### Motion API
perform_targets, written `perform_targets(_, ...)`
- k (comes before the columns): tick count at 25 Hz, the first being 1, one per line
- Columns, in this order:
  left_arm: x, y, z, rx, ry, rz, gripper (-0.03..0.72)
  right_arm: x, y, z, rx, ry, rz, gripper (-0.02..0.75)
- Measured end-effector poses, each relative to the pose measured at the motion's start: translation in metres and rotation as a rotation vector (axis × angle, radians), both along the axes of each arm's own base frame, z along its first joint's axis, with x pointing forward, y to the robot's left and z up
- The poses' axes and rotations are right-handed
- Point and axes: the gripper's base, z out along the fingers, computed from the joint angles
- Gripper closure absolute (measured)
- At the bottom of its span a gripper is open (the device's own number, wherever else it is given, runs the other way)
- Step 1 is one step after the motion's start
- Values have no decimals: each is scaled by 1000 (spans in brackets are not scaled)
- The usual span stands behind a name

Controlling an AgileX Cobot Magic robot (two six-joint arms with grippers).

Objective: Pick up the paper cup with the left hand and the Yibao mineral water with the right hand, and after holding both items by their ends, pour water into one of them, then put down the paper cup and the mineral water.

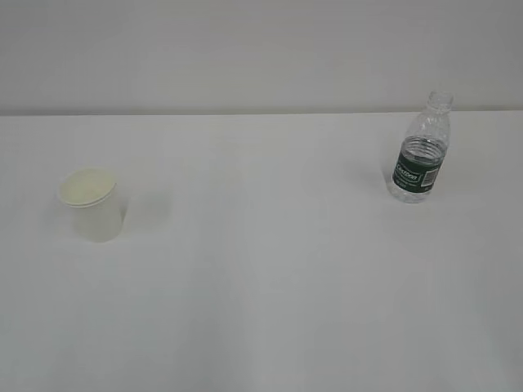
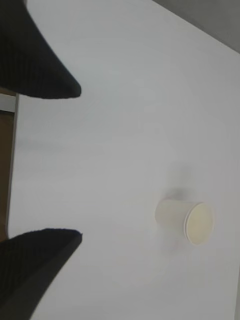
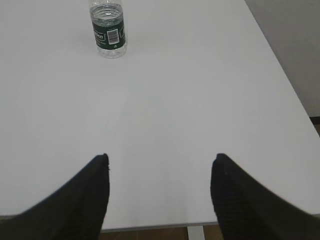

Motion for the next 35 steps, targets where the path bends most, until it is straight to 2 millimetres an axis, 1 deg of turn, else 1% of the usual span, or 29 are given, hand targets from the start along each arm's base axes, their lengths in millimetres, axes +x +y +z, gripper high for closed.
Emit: perform_targets(35, 0, 0, 0, 0, 0, 0, 100, 0, 0, 0, 0, 0, 0, 251)
